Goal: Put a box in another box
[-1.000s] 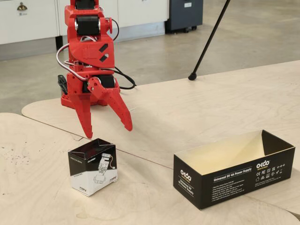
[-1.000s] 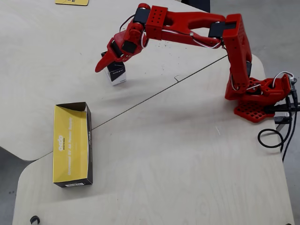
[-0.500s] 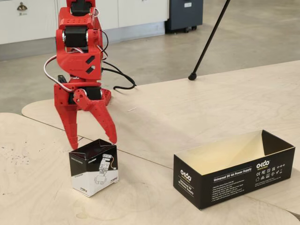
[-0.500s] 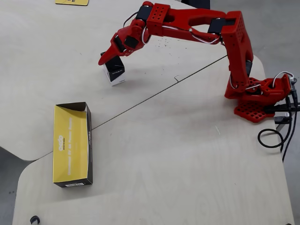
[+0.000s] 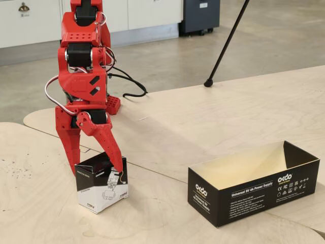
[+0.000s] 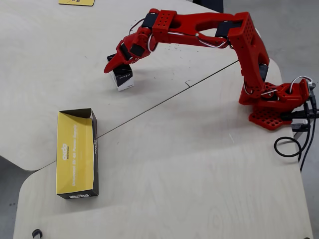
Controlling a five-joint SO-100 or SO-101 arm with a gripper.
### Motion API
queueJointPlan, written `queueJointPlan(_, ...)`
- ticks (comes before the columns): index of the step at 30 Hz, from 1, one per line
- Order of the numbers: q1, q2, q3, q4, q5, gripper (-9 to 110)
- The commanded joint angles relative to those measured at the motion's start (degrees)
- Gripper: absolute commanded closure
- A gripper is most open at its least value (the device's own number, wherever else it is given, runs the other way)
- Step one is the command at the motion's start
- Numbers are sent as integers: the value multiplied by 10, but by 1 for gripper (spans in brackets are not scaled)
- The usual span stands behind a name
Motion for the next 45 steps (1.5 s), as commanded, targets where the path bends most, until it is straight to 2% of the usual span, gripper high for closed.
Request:
queueJointPlan(1, -11, 10, -18, -11, -8, 54)
queueJointPlan(20, -16, 4, -64, -20, -11, 79)
queueJointPlan(26, -12, 31, -95, 11, 13, 81)
queueJointPlan(33, -24, 90, -172, 102, 59, 83)
queueJointPlan(45, -167, 195, -304, 195, 99, 83)
